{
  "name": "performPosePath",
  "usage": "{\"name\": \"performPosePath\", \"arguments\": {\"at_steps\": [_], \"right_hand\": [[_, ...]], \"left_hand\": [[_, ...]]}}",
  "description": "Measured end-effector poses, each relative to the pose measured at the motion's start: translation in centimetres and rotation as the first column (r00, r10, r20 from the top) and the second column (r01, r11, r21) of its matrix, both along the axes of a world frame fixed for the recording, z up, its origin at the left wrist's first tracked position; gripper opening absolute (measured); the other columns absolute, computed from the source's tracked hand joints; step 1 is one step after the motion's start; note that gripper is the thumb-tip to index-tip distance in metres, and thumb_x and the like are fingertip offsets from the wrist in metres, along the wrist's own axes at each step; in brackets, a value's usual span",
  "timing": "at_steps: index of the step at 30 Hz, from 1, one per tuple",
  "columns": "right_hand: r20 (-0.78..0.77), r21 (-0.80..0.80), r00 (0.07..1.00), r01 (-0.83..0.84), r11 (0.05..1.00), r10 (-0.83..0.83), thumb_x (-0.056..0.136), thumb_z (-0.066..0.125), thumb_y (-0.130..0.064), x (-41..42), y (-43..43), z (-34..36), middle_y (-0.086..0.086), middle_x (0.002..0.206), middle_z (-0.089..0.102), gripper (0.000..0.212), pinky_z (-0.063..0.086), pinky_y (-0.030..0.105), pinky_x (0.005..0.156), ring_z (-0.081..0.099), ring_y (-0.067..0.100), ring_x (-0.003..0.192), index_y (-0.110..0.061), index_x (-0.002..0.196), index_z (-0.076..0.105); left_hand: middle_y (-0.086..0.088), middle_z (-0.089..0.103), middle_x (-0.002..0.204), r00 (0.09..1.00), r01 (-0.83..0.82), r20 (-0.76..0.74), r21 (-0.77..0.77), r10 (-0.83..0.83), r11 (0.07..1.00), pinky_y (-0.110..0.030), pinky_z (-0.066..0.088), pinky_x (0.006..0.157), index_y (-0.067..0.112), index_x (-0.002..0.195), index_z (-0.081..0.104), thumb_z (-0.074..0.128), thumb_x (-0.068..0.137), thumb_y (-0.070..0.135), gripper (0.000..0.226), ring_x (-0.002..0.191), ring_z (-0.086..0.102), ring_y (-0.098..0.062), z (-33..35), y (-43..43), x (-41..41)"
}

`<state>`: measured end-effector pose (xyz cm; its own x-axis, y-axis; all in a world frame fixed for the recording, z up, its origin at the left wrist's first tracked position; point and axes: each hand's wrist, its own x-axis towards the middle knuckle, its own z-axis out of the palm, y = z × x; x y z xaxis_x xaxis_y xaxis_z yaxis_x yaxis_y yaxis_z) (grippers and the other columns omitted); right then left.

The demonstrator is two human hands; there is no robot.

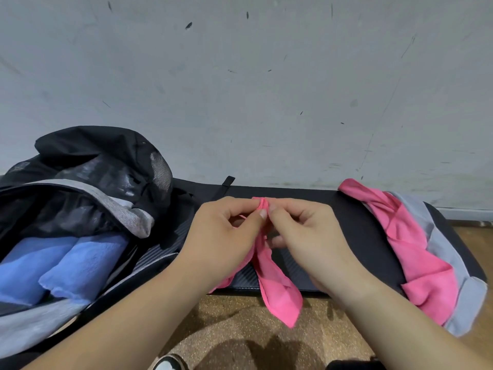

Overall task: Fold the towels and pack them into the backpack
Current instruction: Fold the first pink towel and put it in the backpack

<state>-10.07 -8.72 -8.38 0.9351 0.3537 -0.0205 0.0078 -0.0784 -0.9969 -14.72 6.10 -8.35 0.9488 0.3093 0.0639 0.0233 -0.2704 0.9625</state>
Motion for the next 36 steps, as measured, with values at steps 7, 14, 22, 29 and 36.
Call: {"name": "performPosePath", "arguments": {"at_steps": [7,14,22,29,36], "right_hand": [[-0.231,0.218,0.954,-0.143,0.965,0.193,0.092,0.039,0.023,-0.3,-0.1,1.6,0.01,0.092,0.081,0.056,0.064,0.027,0.079,0.08,0.022,0.089,-0.013,0.097,0.081],[0.196,-0.202,0.969,-0.111,0.973,0.151,0.085,0.077,-0.001,1.4,-1.4,-0.2,-0.003,0.13,0.067,0.057,0.052,0.04,0.107,0.065,0.006,0.119,-0.028,0.134,0.065],[0.244,-0.252,0.887,-0.333,0.909,0.392,0.075,0.094,-0.027,-0.2,-3.3,0.9,-0.002,0.112,0.077,0.029,0.05,0.043,0.107,0.065,0.007,0.122,-0.01,0.085,0.072],[0.156,-0.541,0.865,-0.33,0.774,0.478,0.07,0.089,-0.051,-1.3,-5.3,0.6,0.013,0.089,0.07,0.047,0.055,0.049,0.075,0.066,0.023,0.077,-0.011,0.087,0.069],[0.012,-0.426,0.928,-0.332,0.842,0.372,0.071,0.096,-0.032,-1.2,-7.7,-0.8,0.001,0.069,0.056,0.05,0.039,0.037,0.061,0.052,0.016,0.066,-0.008,0.073,0.053]], "left_hand": [[0.01,0.076,0.092,0.997,-0.073,0.014,0.088,0.072,0.993,-0.009,0.049,0.074,0.024,0.096,0.083,0.085,0.083,0.012,0.017,0.083,0.069,0.003,-0.4,0.7,0.2],[-0.002,0.079,0.081,0.992,0.126,0.004,-0.139,-0.127,0.982,-0.029,0.058,0.074,0.012,0.095,0.074,0.067,0.099,0.008,0.009,0.076,0.073,-0.014,1.8,1.1,-0.5],[-0.002,0.065,0.07,0.958,0.26,0.193,-0.27,-0.213,0.927,-0.016,0.048,0.059,0.01,0.097,0.066,0.064,0.099,0.007,0.004,0.063,0.058,-0.009,4.6,2.9,-4.1],[0.01,0.071,0.077,0.964,0.085,0.263,-0.169,-0.038,0.982,-0.017,0.047,0.069,0.018,0.096,0.066,0.057,0.103,0.001,0.021,0.072,0.062,-0.004,5.2,3.8,-6.6],[0.007,0.065,0.068,0.976,-0.119,0.179,-0.042,0.124,0.992,-0.016,0.039,0.056,0.016,0.099,0.066,0.057,0.105,0.009,0.013,0.057,0.048,-0.003,3.0,5.0,-6.5]]}}
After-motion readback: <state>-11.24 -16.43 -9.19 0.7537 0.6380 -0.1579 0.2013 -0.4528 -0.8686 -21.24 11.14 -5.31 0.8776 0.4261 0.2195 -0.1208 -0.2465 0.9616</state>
